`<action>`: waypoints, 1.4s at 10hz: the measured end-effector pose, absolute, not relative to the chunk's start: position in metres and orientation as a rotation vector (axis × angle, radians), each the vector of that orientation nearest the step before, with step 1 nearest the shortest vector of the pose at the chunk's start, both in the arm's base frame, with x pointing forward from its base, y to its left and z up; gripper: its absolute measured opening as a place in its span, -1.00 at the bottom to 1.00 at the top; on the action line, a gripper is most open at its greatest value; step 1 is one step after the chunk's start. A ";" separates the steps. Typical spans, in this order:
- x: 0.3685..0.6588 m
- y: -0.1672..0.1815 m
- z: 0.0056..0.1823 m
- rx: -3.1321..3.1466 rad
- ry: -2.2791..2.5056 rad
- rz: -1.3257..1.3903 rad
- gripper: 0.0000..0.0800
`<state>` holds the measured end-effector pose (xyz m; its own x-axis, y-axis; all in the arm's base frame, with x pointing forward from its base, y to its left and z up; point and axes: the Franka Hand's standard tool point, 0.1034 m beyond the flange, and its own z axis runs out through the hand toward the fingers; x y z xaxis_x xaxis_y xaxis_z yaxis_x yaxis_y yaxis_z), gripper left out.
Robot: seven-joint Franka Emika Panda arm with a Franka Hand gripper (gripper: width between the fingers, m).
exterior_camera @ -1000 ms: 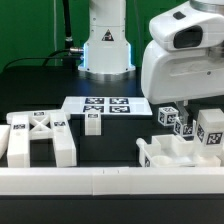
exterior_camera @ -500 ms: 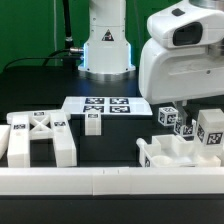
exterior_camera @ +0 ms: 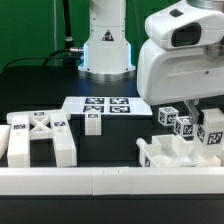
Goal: Assemble chair
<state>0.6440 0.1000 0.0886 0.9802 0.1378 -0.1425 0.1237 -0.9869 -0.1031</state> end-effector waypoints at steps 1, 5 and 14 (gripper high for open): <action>0.644 0.100 0.089 -3.034 -0.178 0.229 -0.29; 0.639 0.097 0.088 -3.041 0.135 0.194 -0.29; 0.635 0.100 0.088 -2.775 1.196 0.110 -0.28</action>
Offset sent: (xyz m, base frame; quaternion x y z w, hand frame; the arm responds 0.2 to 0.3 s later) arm -0.0221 -0.0076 0.0013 0.0171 0.0092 0.1250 0.9920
